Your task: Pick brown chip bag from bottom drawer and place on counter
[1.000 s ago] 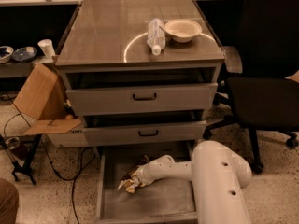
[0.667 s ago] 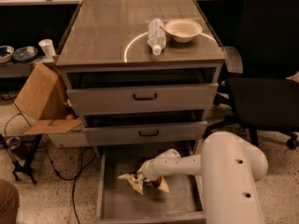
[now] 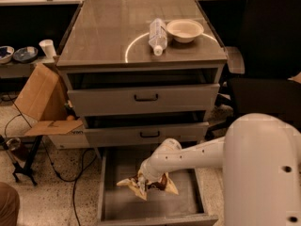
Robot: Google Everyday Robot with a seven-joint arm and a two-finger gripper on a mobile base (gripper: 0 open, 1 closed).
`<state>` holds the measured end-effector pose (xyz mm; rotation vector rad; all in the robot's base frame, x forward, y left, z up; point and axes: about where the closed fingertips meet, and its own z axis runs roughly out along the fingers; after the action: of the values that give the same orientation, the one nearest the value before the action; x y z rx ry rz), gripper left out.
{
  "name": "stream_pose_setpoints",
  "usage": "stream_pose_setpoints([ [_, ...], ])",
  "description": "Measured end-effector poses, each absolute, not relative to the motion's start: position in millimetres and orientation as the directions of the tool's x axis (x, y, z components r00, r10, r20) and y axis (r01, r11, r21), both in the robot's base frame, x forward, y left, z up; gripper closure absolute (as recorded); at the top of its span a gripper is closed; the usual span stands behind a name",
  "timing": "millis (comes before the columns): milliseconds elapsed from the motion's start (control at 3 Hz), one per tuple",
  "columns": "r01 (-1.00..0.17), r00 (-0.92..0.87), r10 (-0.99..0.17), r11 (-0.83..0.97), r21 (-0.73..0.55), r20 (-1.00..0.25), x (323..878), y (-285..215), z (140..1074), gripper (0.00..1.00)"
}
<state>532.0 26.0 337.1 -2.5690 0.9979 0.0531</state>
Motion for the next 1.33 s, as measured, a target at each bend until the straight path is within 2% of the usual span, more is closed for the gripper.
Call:
stream_pose_setpoints([
  [667, -0.689, 0.723, -0.686, -0.706, -0.163, -0.081, 475.9, 2.6, 479.7, 1.0],
  [1000, -0.685, 0.718, -0.696, -0.71, -0.162, 0.014, 496.3, 8.9, 584.8, 1.0],
  [1333, -0.652, 0.7, -0.692, -0.721, -0.235, 0.178, 538.1, 24.9, 725.8, 1.0],
])
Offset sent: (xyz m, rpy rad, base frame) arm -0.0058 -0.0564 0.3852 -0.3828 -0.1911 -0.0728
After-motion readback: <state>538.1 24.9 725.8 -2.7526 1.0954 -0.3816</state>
